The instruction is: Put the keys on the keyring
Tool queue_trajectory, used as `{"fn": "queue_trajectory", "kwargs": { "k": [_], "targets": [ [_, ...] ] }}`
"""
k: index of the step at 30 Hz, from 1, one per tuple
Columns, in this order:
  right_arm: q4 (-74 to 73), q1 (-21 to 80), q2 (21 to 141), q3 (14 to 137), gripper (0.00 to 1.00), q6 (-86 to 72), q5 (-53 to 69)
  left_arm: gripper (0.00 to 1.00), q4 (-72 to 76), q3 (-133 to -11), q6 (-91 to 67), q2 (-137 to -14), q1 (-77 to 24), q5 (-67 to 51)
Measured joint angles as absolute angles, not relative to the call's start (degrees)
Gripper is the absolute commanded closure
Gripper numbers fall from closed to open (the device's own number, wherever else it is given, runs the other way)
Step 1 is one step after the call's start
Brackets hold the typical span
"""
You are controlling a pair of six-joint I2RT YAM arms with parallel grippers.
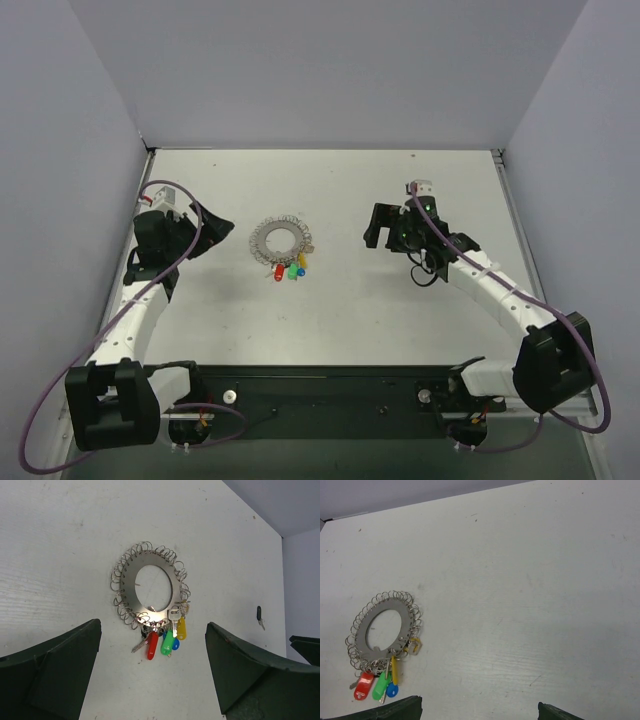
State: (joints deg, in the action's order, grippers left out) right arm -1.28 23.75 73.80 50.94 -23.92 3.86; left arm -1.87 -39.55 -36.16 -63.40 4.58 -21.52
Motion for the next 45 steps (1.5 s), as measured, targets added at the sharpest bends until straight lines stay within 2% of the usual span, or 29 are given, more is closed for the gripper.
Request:
{"fn": "queue_trajectory", "kwargs": {
  "k": [8, 15, 20, 25, 32, 40, 45],
  "targets": [
    [-1.1, 24.5, 75.0, 52.1, 0.00, -24.0, 3.9, 0.05, -3.9, -40.7, -33.1, -62.7, 3.7, -19.4],
    [-1.1, 24.8, 76.6, 52.7, 0.00, -24.4, 4.2, 0.05, -9.6, -48.3, -29.0, -67.7, -4.3, -14.1],
    [-1.1, 25.1, 76.9, 52.7, 0.00, -24.6, 4.8, 0.16, -15.3, -56.5, -26.3, -78.3, -11.8, -10.1],
    [-1.1, 25.2, 76.9, 52.7, 0.00, -24.6, 5.0, 0.18, -19.3, -59.2, -24.4, -84.5, -16.9, -7.7],
    [-1.1, 25.2, 76.9, 52.7, 0.00, -24.6, 5.0, 0.28, -22.5, -63.5, -22.5, -91.5, -18.6, -6.1],
    [-1.1, 25.2, 76.9, 52.7, 0.00, -24.6, 5.0, 0.49, -23.4, -64.8, -21.6, -96.7, -20.0, -5.6],
    [-1.1, 25.2, 77.3, 52.7, 0.00, -24.5, 5.0, 0.50, -23.4, -65.2, -21.4, -98.0, -20.5, -5.6]
  ]
}}
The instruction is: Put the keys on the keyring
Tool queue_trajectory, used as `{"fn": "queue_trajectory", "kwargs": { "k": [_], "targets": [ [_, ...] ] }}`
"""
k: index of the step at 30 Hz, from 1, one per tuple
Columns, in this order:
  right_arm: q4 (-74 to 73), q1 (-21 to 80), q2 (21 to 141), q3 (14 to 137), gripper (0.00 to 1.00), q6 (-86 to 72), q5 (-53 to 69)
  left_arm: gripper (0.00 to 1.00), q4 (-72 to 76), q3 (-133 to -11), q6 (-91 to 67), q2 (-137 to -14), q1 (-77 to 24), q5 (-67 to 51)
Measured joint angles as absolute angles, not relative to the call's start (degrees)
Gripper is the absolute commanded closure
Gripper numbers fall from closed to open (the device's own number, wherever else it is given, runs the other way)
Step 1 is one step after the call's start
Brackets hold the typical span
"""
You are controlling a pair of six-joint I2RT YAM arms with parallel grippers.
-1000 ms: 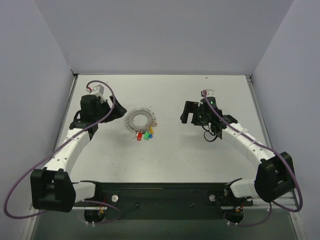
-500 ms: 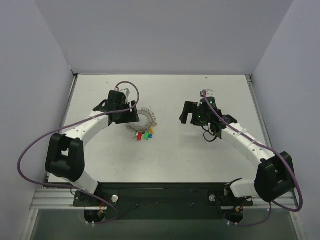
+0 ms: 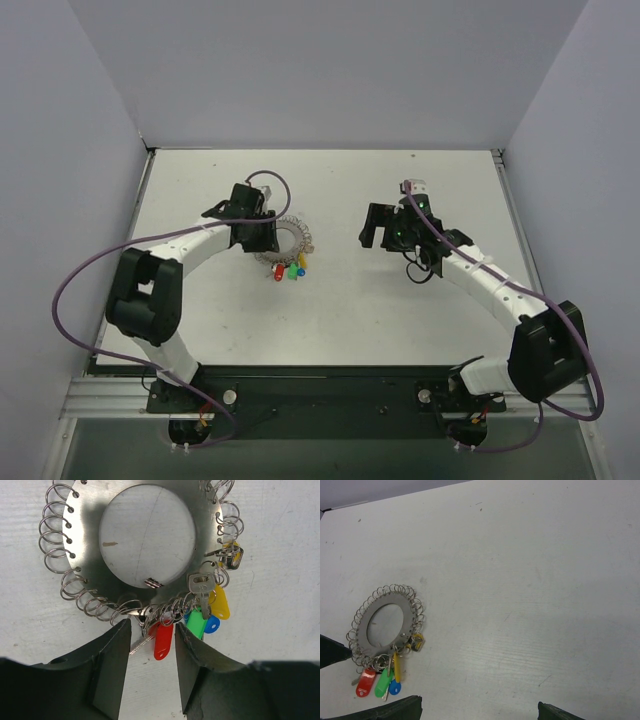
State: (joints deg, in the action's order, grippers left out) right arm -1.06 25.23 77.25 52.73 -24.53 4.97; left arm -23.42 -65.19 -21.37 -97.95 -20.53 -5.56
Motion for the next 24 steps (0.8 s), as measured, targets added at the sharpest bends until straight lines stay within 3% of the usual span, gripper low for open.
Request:
{"fn": "queue_trajectory", "kwargs": {
  "k": [24],
  "targets": [
    [-1.1, 25.2, 79.8, 52.7, 0.00, -24.3, 5.5, 0.51, -24.3, -69.6, -19.7, -101.5, -20.7, -1.8]
  ]
}}
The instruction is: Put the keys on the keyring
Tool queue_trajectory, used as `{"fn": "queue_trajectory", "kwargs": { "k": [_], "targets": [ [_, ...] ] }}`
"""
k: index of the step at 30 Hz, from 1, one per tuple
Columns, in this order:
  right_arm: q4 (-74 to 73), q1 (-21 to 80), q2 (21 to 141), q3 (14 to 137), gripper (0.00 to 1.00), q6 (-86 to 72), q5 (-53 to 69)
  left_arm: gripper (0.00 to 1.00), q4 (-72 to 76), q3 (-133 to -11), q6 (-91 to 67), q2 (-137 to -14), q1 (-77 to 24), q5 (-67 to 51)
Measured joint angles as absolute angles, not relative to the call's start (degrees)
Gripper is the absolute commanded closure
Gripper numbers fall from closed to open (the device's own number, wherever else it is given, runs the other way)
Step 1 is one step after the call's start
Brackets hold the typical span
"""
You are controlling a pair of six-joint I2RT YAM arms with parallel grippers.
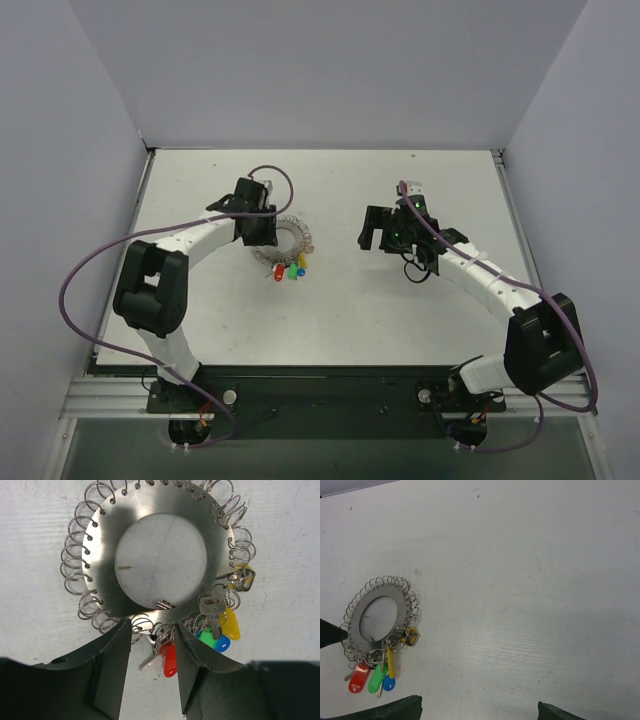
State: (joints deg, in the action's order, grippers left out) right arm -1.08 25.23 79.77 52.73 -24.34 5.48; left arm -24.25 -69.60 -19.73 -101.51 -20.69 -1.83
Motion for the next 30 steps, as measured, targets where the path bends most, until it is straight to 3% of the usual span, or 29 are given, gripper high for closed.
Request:
{"fn": "queue_trajectory", "kwargs": {
  "k": [22, 30],
  "targets": [
    [-1.1, 25.2, 82.7, 54.7, 0.00, -23.9, 6.9, 0.52, -21.8, -69.5, -17.7, -105.5, -19.6, -4.8],
    [-1.1, 25.2, 83.3, 54.7, 0.01, -23.9, 6.9, 0.60, -19.0, -66.0, -17.6, -105.4, -17.7, -9.6]
  ]
}}
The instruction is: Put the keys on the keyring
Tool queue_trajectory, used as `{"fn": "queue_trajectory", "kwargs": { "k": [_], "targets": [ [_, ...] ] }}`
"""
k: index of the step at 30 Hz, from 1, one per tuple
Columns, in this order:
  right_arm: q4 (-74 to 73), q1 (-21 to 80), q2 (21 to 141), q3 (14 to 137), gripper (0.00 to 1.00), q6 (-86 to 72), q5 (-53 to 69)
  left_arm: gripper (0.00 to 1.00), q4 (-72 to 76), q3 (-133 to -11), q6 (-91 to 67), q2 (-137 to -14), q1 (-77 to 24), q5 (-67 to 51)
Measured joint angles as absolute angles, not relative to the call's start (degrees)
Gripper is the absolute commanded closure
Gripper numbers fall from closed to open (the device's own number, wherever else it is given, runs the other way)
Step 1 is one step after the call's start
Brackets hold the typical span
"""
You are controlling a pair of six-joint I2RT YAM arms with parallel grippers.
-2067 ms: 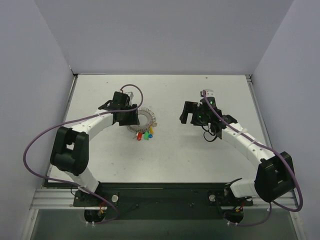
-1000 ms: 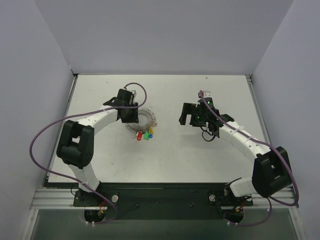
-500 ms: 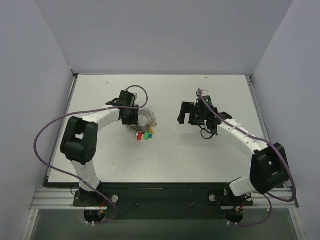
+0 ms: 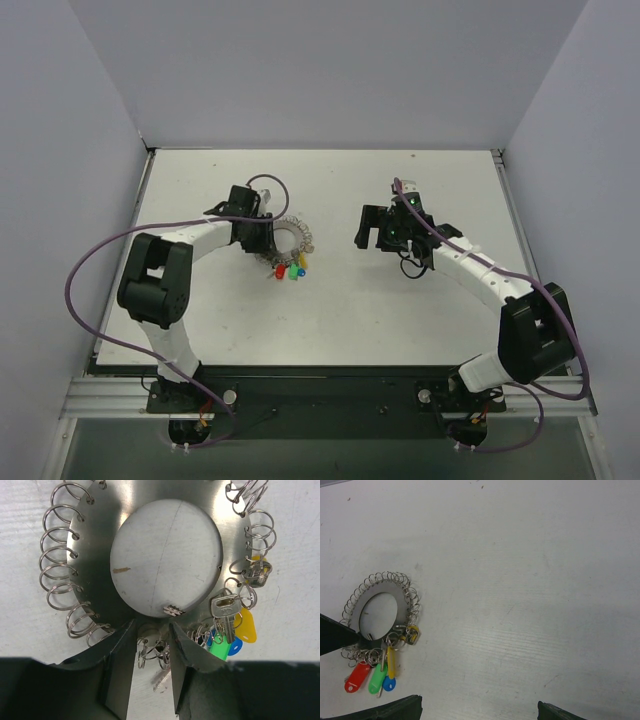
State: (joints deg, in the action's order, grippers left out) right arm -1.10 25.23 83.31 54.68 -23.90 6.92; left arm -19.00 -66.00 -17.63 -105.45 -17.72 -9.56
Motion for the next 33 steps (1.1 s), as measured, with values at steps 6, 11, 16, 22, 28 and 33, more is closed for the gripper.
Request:
{"fn": "queue_trajectory", "kwargs": {
  "k": [6, 11, 16, 22, 28, 33],
  "targets": [
    [-1.1, 25.2, 83.3, 54.8, 0.01, -23.9, 7.2, 0.61, -15.5, -63.3, -18.0, -104.3, -16.0, -13.1],
    [-1.1, 25.2, 83.4, 54.8, 0.01, -23.9, 7.6, 0.62, -14.7, -61.9, -18.0, -103.6, -16.0, -14.0],
    [-1.1, 25.2, 83.9, 54.8, 0.01, -23.9, 7.9, 0.67, -14.3, -60.4, -18.4, -102.5, -16.0, -14.0],
    [-1.1, 25.2, 84.1, 54.8, 0.02, -23.9, 8.1, 0.73, -14.5, -59.1, -18.6, -101.2, -16.0, -13.8],
    [-1.1, 25.2, 84.1, 54.8, 0.02, -23.9, 8.4, 0.84, -14.8, -58.5, -18.8, -100.7, -16.0, -13.7],
    [-1.1, 25.2, 84.1, 54.8, 0.03, -24.0, 8.6, 1.00, -14.9, -58.1, -18.8, -100.1, -16.0, -13.5]
  ]
}}
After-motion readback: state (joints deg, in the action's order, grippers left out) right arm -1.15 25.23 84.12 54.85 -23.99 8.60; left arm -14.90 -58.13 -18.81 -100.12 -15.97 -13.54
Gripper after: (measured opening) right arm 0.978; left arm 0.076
